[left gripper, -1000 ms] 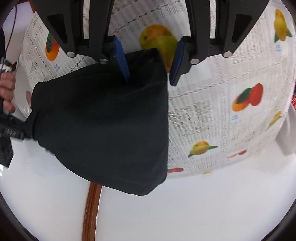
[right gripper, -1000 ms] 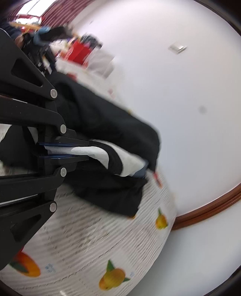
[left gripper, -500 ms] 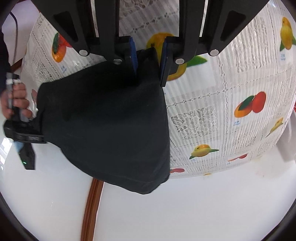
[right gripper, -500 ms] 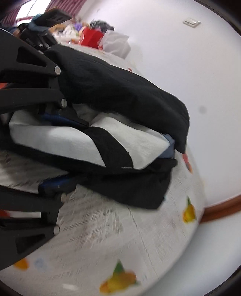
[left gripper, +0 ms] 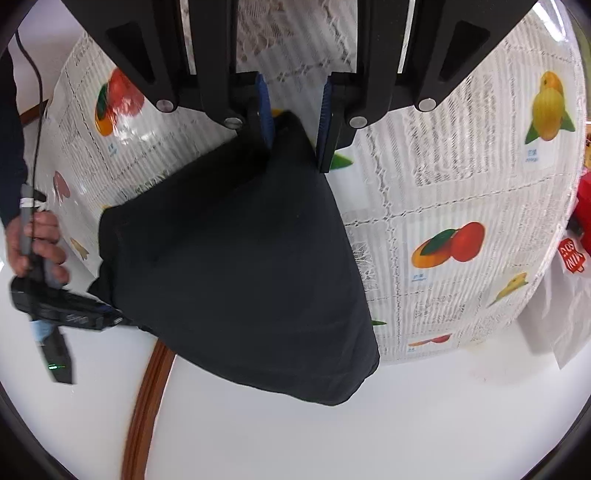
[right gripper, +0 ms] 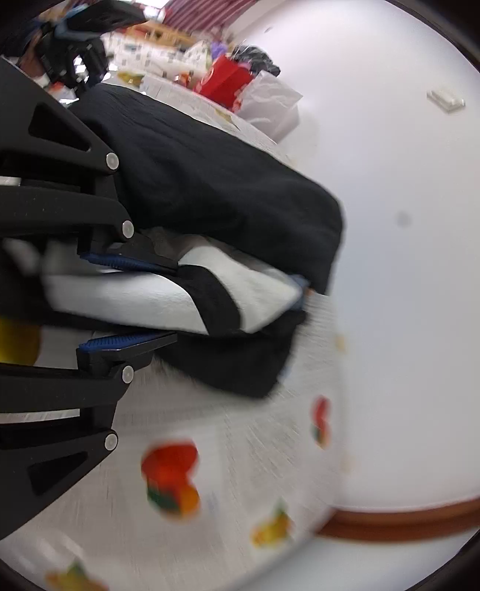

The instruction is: Fold large clothes

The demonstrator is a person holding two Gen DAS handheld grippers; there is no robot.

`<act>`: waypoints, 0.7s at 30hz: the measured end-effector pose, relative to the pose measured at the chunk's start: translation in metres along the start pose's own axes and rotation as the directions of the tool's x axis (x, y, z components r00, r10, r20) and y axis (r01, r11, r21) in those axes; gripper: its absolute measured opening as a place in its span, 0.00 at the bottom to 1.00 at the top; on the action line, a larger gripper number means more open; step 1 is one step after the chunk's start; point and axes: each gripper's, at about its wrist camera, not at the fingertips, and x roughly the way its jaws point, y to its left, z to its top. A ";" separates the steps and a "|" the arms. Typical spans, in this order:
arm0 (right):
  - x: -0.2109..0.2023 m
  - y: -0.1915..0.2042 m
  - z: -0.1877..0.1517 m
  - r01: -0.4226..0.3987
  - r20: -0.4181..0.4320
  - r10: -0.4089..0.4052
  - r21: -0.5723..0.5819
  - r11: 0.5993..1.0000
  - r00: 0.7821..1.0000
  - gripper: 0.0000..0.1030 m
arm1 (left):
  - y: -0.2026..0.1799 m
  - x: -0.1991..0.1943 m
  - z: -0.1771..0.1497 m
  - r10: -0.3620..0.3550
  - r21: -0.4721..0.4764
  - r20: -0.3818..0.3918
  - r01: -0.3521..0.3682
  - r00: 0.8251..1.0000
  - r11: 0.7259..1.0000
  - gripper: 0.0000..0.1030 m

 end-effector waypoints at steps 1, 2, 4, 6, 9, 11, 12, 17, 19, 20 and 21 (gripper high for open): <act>-0.013 0.002 0.000 0.005 0.031 -0.004 -0.004 1.000 0.999 0.31 | -0.002 -0.008 -0.002 -0.011 0.008 0.016 0.011 1.000 1.000 0.23; -0.025 0.004 0.001 -0.009 0.060 0.009 -0.006 1.000 0.998 0.34 | -0.003 -0.016 -0.003 -0.020 0.013 0.033 0.020 0.999 1.000 0.24; -0.041 0.014 0.002 -0.060 0.096 0.062 -0.024 0.998 0.993 0.42 | -0.006 -0.032 -0.003 -0.032 0.020 0.068 0.031 0.997 0.999 0.27; -0.037 0.030 0.004 -0.097 0.085 0.102 -0.055 0.994 0.991 0.48 | -0.012 -0.044 0.002 -0.041 0.016 0.103 0.039 0.994 0.999 0.34; -0.003 0.043 0.004 -0.146 0.014 0.147 -0.042 0.988 0.989 0.50 | -0.017 -0.050 0.018 -0.049 0.038 0.193 0.042 0.980 0.998 0.53; 0.024 0.040 0.007 -0.167 -0.029 0.168 0.033 0.985 0.985 0.50 | -0.018 -0.035 0.036 -0.038 0.053 0.206 0.028 0.978 0.998 0.53; 0.036 0.037 0.008 -0.183 -0.048 0.187 0.079 0.980 0.981 0.50 | -0.018 -0.025 0.044 -0.038 0.058 0.197 0.027 0.980 0.998 0.53; 0.049 0.050 0.009 -0.252 -0.051 0.255 0.067 0.965 0.966 0.10 | -0.011 0.034 0.056 0.017 0.014 0.080 -0.018 0.997 1.000 0.57; 0.014 0.049 0.006 -0.334 0.101 0.329 0.039 0.942 0.939 0.07 | -0.009 0.047 0.055 0.022 0.001 0.062 -0.022 0.998 1.000 0.64; -0.010 0.047 -0.003 -0.383 0.214 0.369 0.023 0.924 0.904 0.06 | -0.010 0.048 0.054 0.005 -0.002 0.068 -0.005 0.998 1.000 0.65; -0.022 0.045 -0.015 -0.391 0.292 0.370 0.014 0.920 0.882 0.06 | -0.011 0.049 0.054 -0.006 -0.005 0.067 0.006 0.998 1.000 0.65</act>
